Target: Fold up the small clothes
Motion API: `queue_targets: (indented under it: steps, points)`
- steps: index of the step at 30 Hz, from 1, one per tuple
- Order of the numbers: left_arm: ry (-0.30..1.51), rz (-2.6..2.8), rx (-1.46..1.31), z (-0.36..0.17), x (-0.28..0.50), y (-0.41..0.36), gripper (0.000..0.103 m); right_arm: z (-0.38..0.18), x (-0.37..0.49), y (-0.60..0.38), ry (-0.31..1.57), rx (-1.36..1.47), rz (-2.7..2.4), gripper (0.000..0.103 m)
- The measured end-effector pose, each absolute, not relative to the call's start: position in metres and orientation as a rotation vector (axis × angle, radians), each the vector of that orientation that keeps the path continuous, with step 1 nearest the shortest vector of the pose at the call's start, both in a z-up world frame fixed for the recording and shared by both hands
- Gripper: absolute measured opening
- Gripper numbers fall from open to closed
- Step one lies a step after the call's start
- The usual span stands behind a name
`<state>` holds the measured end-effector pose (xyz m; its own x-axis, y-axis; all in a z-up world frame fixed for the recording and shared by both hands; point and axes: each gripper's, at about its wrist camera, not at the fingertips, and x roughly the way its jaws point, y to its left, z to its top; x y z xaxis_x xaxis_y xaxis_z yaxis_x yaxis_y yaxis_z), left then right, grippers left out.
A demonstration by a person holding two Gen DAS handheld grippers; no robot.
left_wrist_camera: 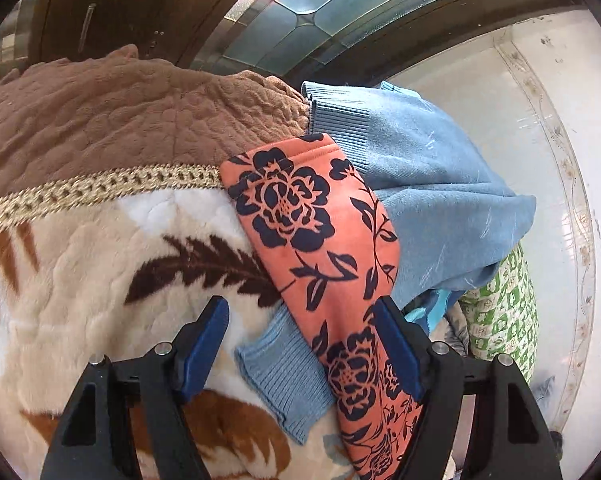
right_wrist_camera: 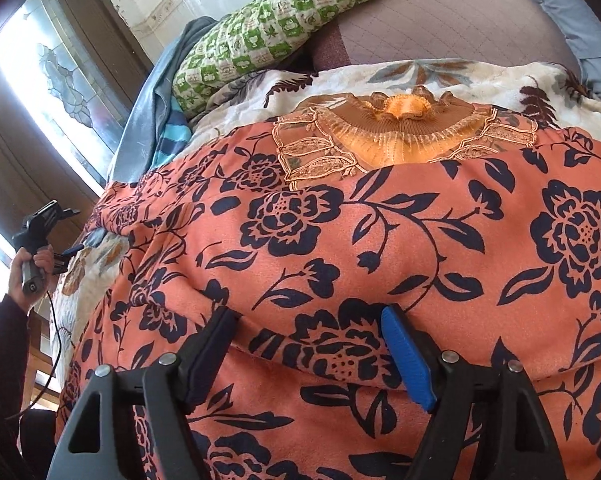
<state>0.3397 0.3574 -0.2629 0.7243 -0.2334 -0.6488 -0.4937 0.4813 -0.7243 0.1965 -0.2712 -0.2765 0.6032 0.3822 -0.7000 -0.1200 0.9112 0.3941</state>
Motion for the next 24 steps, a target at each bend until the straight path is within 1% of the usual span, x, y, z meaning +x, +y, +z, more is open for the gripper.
queue_targets:
  steps: [3,9,11,12,13,14,15,16,17,20,24]
  points:
    - [0.741,0.178,-1.184,-0.272,0.35,0.366,0.076,-0.277,0.198,-0.273,0.881,0.335,0.307,0.08]
    - [0.697,0.138,-1.165,-0.273,0.373,0.369,0.075,-0.277,0.197,-0.272,0.877,0.332,0.306,0.08]
    - [0.686,0.141,-1.143,-0.274,0.376,0.369,0.07,-0.277,0.197,-0.272,0.876,0.335,0.308,0.08]
    - [0.683,0.145,-1.123,-0.273,0.378,0.367,0.069,-0.278,0.197,-0.272,0.876,0.335,0.309,0.08]
    - [0.681,0.146,-1.109,-0.275,0.383,0.366,0.061,-0.278,0.198,-0.272,0.876,0.334,0.31,0.08]
    - [0.684,0.149,-1.104,-0.276,0.384,0.365,0.045,-0.278,0.198,-0.272,0.876,0.333,0.31,0.081]
    - [0.692,0.159,-1.105,-0.28,0.386,0.365,0.037,-0.278,0.198,-0.271,0.876,0.332,0.311,0.081]
    - [0.7,0.176,-1.103,-0.284,0.386,0.365,0.025,-0.278,0.199,-0.271,0.877,0.331,0.311,0.081]
    - [0.695,0.192,-1.095,-0.285,0.385,0.365,0.02,-0.278,0.199,-0.271,0.876,0.332,0.311,0.081]
    - [0.66,0.2,-1.077,-0.276,0.375,0.361,0.012,-0.278,0.199,-0.271,0.877,0.333,0.311,0.081]
    - [0.638,0.167,-1.008,-0.24,0.366,0.35,0.01,-0.277,0.2,-0.271,0.881,0.325,0.306,0.081]
